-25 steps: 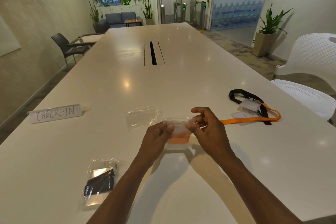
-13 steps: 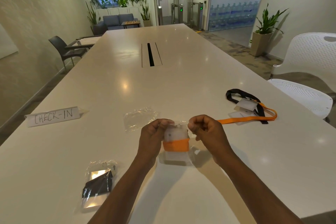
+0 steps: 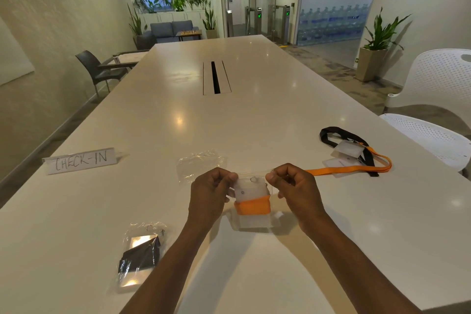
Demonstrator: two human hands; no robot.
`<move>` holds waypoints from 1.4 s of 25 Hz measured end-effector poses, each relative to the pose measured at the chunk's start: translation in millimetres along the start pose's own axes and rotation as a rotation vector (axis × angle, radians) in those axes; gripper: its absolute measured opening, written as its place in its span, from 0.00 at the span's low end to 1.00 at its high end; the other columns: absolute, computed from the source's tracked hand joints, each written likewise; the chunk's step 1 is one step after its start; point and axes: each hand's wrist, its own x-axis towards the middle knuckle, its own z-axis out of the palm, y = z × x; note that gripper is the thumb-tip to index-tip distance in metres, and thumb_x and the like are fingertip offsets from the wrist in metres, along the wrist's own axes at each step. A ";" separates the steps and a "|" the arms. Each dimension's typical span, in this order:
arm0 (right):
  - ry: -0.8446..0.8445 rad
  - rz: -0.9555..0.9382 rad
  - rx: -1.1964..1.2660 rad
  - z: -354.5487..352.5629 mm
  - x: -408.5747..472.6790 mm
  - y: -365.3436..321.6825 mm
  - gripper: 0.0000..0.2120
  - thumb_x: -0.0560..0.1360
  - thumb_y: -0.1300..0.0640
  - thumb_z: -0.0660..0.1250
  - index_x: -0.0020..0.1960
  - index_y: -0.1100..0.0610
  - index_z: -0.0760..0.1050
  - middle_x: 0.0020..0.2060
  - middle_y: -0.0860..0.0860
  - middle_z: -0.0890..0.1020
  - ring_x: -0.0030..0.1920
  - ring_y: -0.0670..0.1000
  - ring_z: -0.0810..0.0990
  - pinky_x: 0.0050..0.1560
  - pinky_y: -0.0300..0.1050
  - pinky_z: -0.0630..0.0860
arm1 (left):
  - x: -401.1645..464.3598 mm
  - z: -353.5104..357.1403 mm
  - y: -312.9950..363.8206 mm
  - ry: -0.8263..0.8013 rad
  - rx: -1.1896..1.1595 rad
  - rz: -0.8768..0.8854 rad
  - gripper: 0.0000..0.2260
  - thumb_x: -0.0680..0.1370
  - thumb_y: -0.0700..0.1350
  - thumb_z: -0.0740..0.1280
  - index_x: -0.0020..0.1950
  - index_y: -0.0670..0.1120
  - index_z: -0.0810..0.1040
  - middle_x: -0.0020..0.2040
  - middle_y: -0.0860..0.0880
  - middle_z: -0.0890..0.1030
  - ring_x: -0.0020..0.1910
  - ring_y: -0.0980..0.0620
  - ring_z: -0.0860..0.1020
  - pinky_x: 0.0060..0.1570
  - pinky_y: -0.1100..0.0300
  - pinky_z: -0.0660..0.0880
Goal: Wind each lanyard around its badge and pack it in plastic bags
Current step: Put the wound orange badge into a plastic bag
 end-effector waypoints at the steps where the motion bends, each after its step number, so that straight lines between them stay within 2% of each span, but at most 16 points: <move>1: 0.008 0.003 0.001 0.1 0.5 -0.3 0.05 0.73 0.54 0.73 0.38 0.51 0.80 0.37 0.45 0.84 0.36 0.42 0.78 0.32 0.36 0.75 | -0.3 0.0 0.5 0.013 0.016 0.008 0.09 0.79 0.44 0.69 0.39 0.50 0.81 0.33 0.51 0.84 0.32 0.54 0.82 0.30 0.61 0.78; 5: 0.011 0.023 0.013 3.0 2.5 -0.8 0.06 0.73 0.56 0.73 0.38 0.53 0.80 0.37 0.46 0.84 0.38 0.44 0.79 0.34 0.38 0.75 | -1.7 -2.8 0.8 0.025 0.057 0.025 0.10 0.79 0.45 0.68 0.38 0.49 0.80 0.33 0.52 0.83 0.33 0.55 0.82 0.34 0.60 0.77; 8: -0.025 0.044 0.025 11.4 2.4 -2.9 0.07 0.75 0.56 0.70 0.39 0.54 0.78 0.34 0.49 0.82 0.37 0.47 0.79 0.34 0.40 0.77 | -3.1 -4.8 3.3 0.039 0.066 0.011 0.11 0.80 0.46 0.67 0.38 0.48 0.80 0.32 0.51 0.83 0.33 0.54 0.82 0.34 0.54 0.78; 11: -0.088 0.056 0.007 23.7 -0.4 -3.8 0.06 0.77 0.55 0.69 0.43 0.56 0.79 0.37 0.50 0.82 0.37 0.48 0.79 0.34 0.40 0.77 | -4.2 -8.3 6.3 0.084 0.093 0.011 0.11 0.80 0.46 0.66 0.38 0.47 0.79 0.32 0.50 0.81 0.32 0.52 0.80 0.37 0.50 0.79; 18: -0.046 0.065 0.001 41.8 -3.3 -5.0 0.06 0.76 0.54 0.70 0.41 0.54 0.79 0.36 0.48 0.82 0.39 0.51 0.79 0.36 0.44 0.77 | -13.1 -25.2 9.1 0.043 0.105 0.051 0.07 0.77 0.49 0.72 0.39 0.51 0.82 0.31 0.56 0.81 0.27 0.54 0.78 0.34 0.60 0.75; 21: -0.057 0.068 -0.009 52.7 -4.5 -5.0 0.06 0.76 0.55 0.70 0.40 0.53 0.79 0.36 0.47 0.82 0.38 0.50 0.79 0.36 0.42 0.76 | -15.6 -32.9 4.7 0.061 0.084 0.027 0.07 0.76 0.49 0.72 0.39 0.49 0.82 0.32 0.54 0.81 0.28 0.55 0.77 0.35 0.58 0.75; 25: -0.117 0.085 0.004 70.0 -9.7 -2.6 0.07 0.76 0.56 0.70 0.39 0.55 0.79 0.34 0.50 0.82 0.34 0.47 0.79 0.32 0.38 0.75 | -21.4 -51.6 -3.7 0.082 0.088 -0.036 0.08 0.76 0.48 0.73 0.36 0.52 0.82 0.32 0.55 0.81 0.30 0.58 0.77 0.36 0.59 0.75; 28: -0.212 0.128 0.021 85.8 -13.1 2.2 0.08 0.76 0.56 0.70 0.41 0.60 0.79 0.32 0.52 0.81 0.32 0.48 0.78 0.32 0.41 0.77 | -26.3 -69.4 -11.5 0.123 0.154 -0.079 0.08 0.76 0.49 0.73 0.36 0.52 0.82 0.31 0.56 0.82 0.30 0.59 0.77 0.36 0.58 0.75; 31: -0.256 0.176 -0.025 106.7 -16.3 10.8 0.10 0.77 0.55 0.69 0.42 0.61 0.78 0.32 0.52 0.80 0.30 0.48 0.78 0.31 0.41 0.76 | -32.8 -81.3 -19.2 0.230 0.216 -0.127 0.08 0.75 0.51 0.73 0.37 0.50 0.83 0.35 0.54 0.83 0.37 0.55 0.81 0.43 0.53 0.80; 33: -0.279 0.181 -0.097 123.3 -20.0 17.4 0.09 0.78 0.55 0.68 0.43 0.61 0.77 0.34 0.51 0.80 0.31 0.48 0.78 0.31 0.39 0.74 | -36.3 -90.0 -25.5 0.277 0.290 -0.153 0.08 0.74 0.52 0.74 0.37 0.52 0.83 0.36 0.55 0.83 0.39 0.54 0.81 0.45 0.52 0.80; 35: -0.299 0.158 -0.182 138.6 -25.1 23.7 0.06 0.78 0.56 0.67 0.44 0.58 0.77 0.36 0.50 0.81 0.35 0.48 0.78 0.35 0.37 0.73 | -39.4 -102.6 -31.8 0.282 0.359 -0.172 0.08 0.74 0.53 0.74 0.35 0.55 0.82 0.35 0.57 0.82 0.38 0.58 0.80 0.43 0.54 0.79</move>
